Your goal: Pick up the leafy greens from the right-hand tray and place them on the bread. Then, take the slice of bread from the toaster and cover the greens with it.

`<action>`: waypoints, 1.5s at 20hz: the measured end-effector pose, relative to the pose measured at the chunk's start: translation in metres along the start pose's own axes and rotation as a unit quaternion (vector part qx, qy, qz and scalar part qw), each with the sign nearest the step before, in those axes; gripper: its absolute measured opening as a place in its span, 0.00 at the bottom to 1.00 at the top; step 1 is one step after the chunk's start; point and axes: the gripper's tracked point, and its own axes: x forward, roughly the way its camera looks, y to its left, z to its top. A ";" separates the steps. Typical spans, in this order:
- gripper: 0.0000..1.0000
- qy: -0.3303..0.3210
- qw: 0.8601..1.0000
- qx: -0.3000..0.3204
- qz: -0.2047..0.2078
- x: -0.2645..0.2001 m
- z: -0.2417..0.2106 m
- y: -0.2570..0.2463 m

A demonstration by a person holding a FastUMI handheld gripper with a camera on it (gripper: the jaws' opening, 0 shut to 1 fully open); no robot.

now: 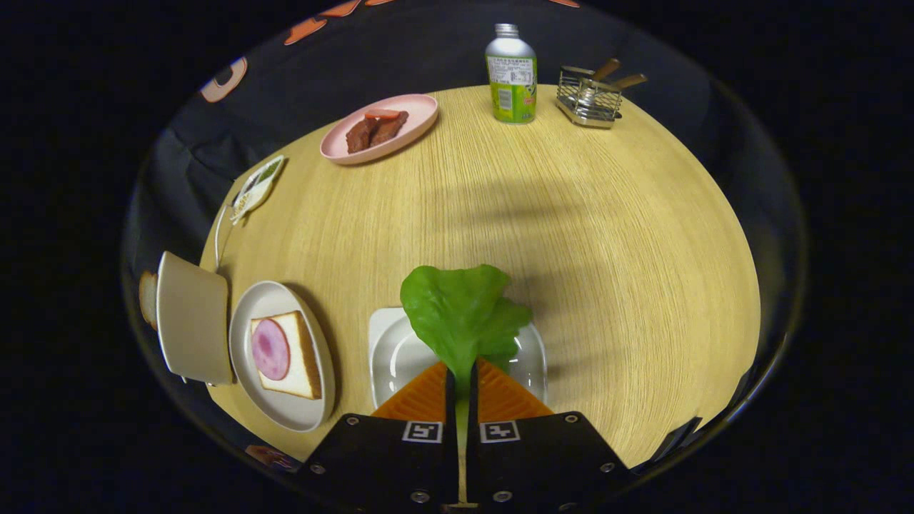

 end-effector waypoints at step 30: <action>0.26 0.028 0.986 -0.116 0.115 0.014 -0.019 0.199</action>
